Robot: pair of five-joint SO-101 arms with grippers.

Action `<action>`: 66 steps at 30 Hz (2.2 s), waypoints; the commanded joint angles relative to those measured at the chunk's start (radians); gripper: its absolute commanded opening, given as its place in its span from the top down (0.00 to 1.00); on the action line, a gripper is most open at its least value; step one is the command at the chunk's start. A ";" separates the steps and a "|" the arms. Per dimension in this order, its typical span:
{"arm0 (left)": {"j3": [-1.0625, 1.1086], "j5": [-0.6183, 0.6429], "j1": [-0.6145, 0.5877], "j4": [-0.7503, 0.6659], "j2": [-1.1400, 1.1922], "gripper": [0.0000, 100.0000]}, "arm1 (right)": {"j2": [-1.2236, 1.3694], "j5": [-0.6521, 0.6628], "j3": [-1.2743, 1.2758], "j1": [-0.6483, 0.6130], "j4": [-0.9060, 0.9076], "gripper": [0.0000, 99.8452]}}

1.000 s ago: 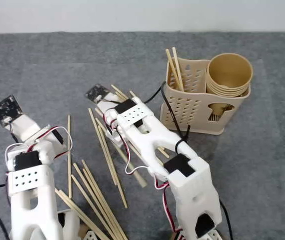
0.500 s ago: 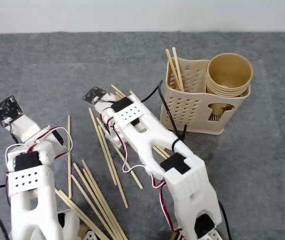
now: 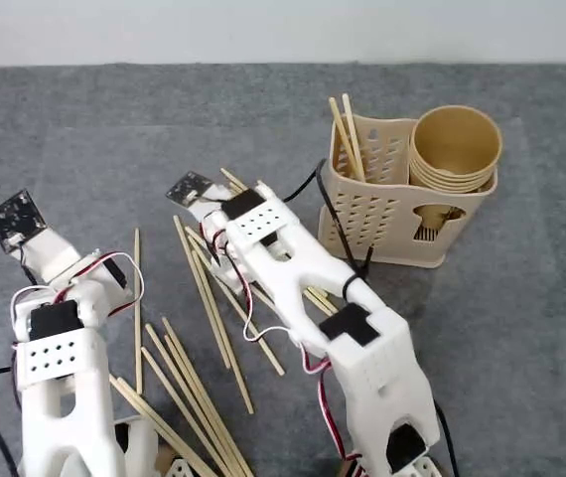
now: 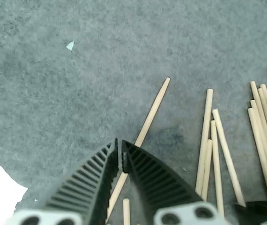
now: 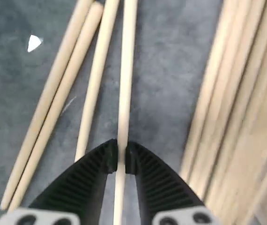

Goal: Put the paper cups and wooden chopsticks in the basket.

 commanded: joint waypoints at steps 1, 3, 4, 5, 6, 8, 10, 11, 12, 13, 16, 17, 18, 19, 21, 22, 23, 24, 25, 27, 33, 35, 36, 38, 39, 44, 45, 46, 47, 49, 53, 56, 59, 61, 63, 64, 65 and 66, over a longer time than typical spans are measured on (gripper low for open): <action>-0.008 -0.008 0.009 -0.020 -0.037 0.99 | -0.188 0.011 -0.023 0.030 0.058 0.99; -0.008 -0.008 0.009 -0.020 -0.037 0.99 | -0.255 0.011 -0.023 0.050 0.082 0.99; -0.008 -0.008 0.009 -0.020 -0.037 0.99 | -0.288 0.008 -0.023 0.061 0.094 0.99; -0.008 -0.008 0.009 -0.020 -0.037 0.99 | -0.320 0.008 -0.023 0.071 0.104 0.99; -0.008 -0.008 0.009 -0.020 -0.037 0.99 | -0.354 0.006 -0.025 0.081 0.116 0.99; -0.008 -0.008 0.009 -0.020 -0.037 0.99 | -0.430 0.006 -0.025 0.101 0.133 0.99; -0.008 -0.008 0.009 -0.020 -0.037 0.99 | -0.518 0.005 -0.025 0.122 0.140 0.99; -0.007 -0.008 0.009 -0.020 -0.037 0.99 | -0.561 0.005 -0.025 0.133 0.140 0.99; -0.007 -0.008 0.009 -0.020 -0.037 0.99 | -0.607 0.005 -0.025 0.143 0.139 0.99; -0.007 -0.008 0.009 -0.020 -0.037 0.99 | -0.651 0.003 -0.025 0.157 0.134 0.99; -0.007 -0.008 0.009 -0.020 -0.035 0.99 | -0.785 -0.020 -0.026 0.205 0.104 0.99; -0.007 -0.008 0.009 -0.020 -0.035 0.99 | -0.820 -0.044 -0.028 0.228 0.082 0.99; -0.007 -0.008 0.009 -0.020 -0.035 0.99 | -0.855 -0.072 -0.028 0.254 0.058 0.99; -0.007 -0.008 0.009 -0.020 -0.035 0.99 | -0.889 -0.092 -0.028 0.278 0.027 0.99; -0.007 -0.008 0.009 -0.020 -0.034 0.99 | -0.937 -0.117 -0.025 0.325 -0.038 0.99; -0.007 -0.008 0.009 -0.020 -0.032 0.99 | -0.952 -0.126 -0.025 0.349 -0.068 0.99; -0.007 -0.008 0.009 -0.020 -0.032 0.99 | -0.963 -0.132 -0.025 0.371 -0.099 0.99; -0.007 -0.008 0.009 -0.020 -0.032 0.99 | -0.970 -0.141 -0.023 0.390 -0.133 0.99; -0.007 -0.008 0.009 -0.020 -0.032 0.99 | -0.975 -0.157 -0.023 0.406 -0.165 0.99; -0.007 -0.008 0.009 -0.020 -0.032 0.99 | -0.974 -0.187 -0.023 0.441 -0.228 0.99; -0.007 -0.008 0.009 -0.020 -0.031 0.99 | -0.980 -0.212 0.115 0.501 -0.456 0.99; -0.007 -0.008 0.009 -0.020 -0.031 0.99 | -0.986 -0.210 0.226 0.516 -0.565 0.99; -0.007 -0.008 0.009 -0.020 -0.031 0.99 | -0.992 -0.210 0.279 0.521 -0.619 0.99; -0.007 -0.008 0.009 -0.020 -0.031 0.99 | -1.015 -0.209 0.396 0.526 -0.713 0.99; -0.007 -0.008 0.009 -0.020 -0.031 0.99 | -1.027 -0.209 0.454 0.526 -0.762 0.99; -0.007 -0.008 0.009 -0.020 -0.031 0.99 | -1.073 -0.176 0.681 0.524 -0.961 0.99; -0.007 -0.008 0.009 -0.020 -0.031 0.99 | -1.075 -0.161 0.710 0.524 -0.984 0.99; -0.007 -0.008 0.009 -0.020 -0.031 0.99 | -1.075 -0.150 0.735 0.522 -1.003 0.99; -0.007 -0.008 0.009 -0.020 -0.031 0.99 | -1.075 -0.147 0.747 0.522 -1.007 0.99; -0.007 -0.008 0.009 -0.020 -0.031 0.99 | -1.073 -0.146 0.746 0.519 -0.983 0.97; -0.007 -0.008 0.009 -0.020 -0.031 0.99 | -1.084 -0.150 0.689 0.516 -0.898 0.81; -0.007 -0.008 0.009 -0.020 -0.031 0.99 | -1.084 -0.150 0.588 0.493 -0.780 0.77; -0.005 -0.008 0.009 -0.020 -0.031 0.99 | -1.084 -0.175 0.466 0.456 -0.607 0.81; -0.005 -0.008 0.009 -0.020 -0.031 0.99 | -1.078 -0.189 0.379 0.415 -0.463 0.84; -0.005 -0.008 0.008 -0.020 -0.031 0.99 | -1.073 -0.192 0.311 0.358 -0.323 0.85; -0.005 -0.008 0.008 -0.020 -0.031 0.99 | -1.073 -0.190 0.293 0.325 -0.263 0.85; -0.005 -0.008 0.008 -0.020 -0.031 0.99 | -1.073 -0.190 0.285 0.292 -0.214 0.85; -0.005 -0.008 0.008 -0.018 -0.031 0.99 | -1.073 -0.190 0.284 0.262 -0.170 0.85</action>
